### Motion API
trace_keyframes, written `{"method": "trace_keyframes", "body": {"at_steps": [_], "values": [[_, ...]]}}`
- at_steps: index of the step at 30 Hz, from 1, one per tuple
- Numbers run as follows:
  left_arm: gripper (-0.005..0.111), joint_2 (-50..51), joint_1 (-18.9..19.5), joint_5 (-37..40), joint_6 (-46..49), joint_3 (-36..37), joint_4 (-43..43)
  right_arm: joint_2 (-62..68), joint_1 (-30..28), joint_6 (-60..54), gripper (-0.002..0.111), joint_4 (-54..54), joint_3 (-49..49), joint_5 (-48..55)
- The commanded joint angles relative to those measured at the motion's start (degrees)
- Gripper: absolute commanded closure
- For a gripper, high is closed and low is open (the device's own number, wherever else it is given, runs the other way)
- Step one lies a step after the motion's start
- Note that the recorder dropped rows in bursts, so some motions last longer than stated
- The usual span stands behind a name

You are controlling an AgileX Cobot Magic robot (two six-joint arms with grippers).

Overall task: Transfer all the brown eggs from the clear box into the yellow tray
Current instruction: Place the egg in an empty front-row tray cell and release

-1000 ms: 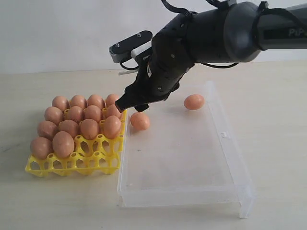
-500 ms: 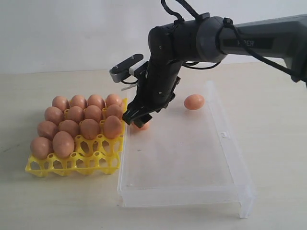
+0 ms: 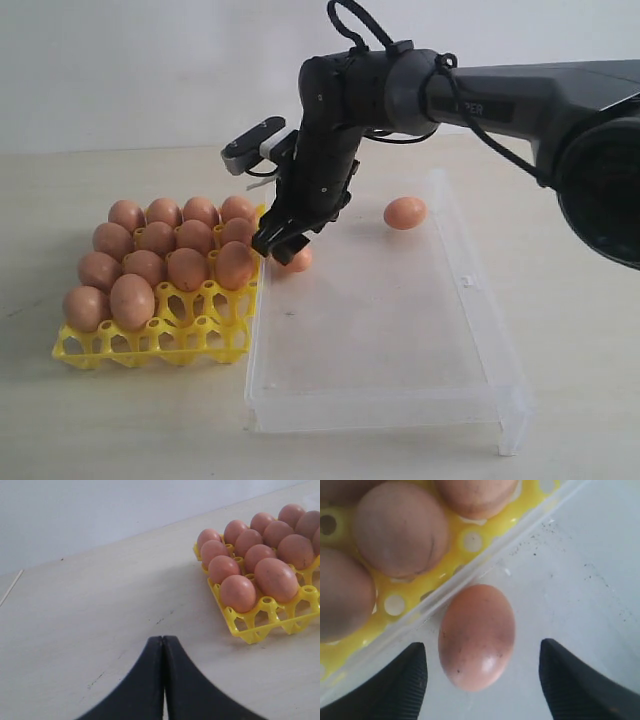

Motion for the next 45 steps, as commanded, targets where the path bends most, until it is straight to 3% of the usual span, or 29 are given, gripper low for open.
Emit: {"method": "trace_keyframes", "body": {"at_steps": [1,4,8,9,15,25,32,45], "values": [[0.107,-0.35,-0.11,-0.45,-0.25,-0.23,0.0,2.05,-0.38,-1.16,0.048,1.41,-2.25,0.8],[0.107,-0.35,-0.11,-0.45,-0.25,-0.23,0.0,3.52,-0.38,-1.76,0.062,1.42,-2.84,1.48],[0.107,-0.35,-0.11,-0.45,-0.25,-0.23,0.0,3.55,-0.47,-2.01,0.106,1.17,-2.84,1.58],[0.107,-0.35,-0.11,-0.45,-0.25,-0.23,0.0,3.08,-0.47,-2.01,0.108,1.08,-2.84,1.76],[0.107,-0.35,-0.11,-0.45,-0.25,-0.23,0.0,-3.47,-0.31,-1.34,0.108,1.37,0.85,-3.31],[0.107,-0.35,-0.11,-0.45,-0.25,-0.23,0.0,-19.16,6.65,5.15,0.108,2.71,30.11,-45.82],[0.107,-0.35,-0.11,-0.45,-0.25,-0.23,0.0,-20.19,13.17,22.42,0.108,0.93,41.11,-67.75],[0.107,-0.35,-0.11,-0.45,-0.25,-0.23,0.0,-14.81,16.23,40.15,0.108,-9.94,45.39,-80.87]]}}
